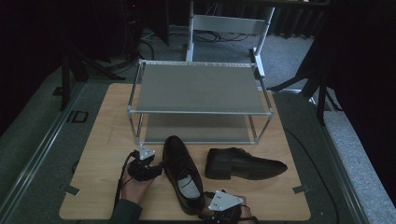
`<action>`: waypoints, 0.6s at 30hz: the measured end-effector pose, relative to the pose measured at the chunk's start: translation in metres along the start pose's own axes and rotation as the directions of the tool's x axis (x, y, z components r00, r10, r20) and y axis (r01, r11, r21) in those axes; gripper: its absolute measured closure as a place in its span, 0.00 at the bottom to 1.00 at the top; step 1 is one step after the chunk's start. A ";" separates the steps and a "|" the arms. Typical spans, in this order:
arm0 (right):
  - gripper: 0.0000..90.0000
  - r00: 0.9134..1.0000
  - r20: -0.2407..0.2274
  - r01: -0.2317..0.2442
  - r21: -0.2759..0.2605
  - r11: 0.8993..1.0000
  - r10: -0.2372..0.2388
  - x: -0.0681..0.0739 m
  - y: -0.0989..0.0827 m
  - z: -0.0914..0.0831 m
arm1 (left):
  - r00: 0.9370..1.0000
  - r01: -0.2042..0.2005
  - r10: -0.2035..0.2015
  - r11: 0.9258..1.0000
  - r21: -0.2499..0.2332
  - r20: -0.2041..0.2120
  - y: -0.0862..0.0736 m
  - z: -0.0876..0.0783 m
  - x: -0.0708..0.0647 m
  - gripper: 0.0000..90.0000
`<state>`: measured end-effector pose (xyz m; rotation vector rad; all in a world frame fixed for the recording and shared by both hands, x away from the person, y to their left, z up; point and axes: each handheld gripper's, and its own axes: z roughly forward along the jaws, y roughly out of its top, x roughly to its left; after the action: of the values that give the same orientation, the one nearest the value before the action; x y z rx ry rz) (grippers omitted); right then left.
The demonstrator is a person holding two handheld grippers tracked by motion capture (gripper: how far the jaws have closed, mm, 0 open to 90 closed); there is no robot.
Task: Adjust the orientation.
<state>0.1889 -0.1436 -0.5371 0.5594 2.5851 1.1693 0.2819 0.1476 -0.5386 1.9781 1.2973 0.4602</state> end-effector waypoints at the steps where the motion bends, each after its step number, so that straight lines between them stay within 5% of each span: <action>1: 0.37 1.000 -0.003 0.001 0.003 1.000 -0.001 0.000 0.002 0.002 | 1.000 0.001 -0.001 1.000 -0.002 0.014 -0.001 -0.001 -0.001 0.54; 9: 0.37 1.000 -0.023 -0.009 -0.004 1.000 0.009 0.000 0.003 0.005 | 0.996 0.042 -0.041 0.999 -0.013 0.084 -0.002 0.001 0.004 0.54; 11: 0.38 1.000 -0.027 -0.008 -0.004 1.000 0.008 0.000 0.003 0.005 | 0.995 0.045 -0.044 0.999 -0.010 0.085 -0.002 0.002 0.005 0.54; 14: 0.47 0.995 -0.094 -0.015 -0.016 1.000 0.013 0.000 0.005 0.006 | 0.995 0.052 -0.051 0.999 -0.006 0.084 -0.002 0.004 0.005 0.55; 18: 0.44 0.995 -0.097 0.016 -0.006 1.000 -0.016 0.007 0.010 0.014 | 0.996 0.053 -0.052 0.999 -0.005 0.075 0.001 0.007 0.006 0.55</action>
<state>0.1900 -0.1250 -0.5385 0.4915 2.6605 1.2271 0.2896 0.1506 -0.5430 1.9323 1.2956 0.3614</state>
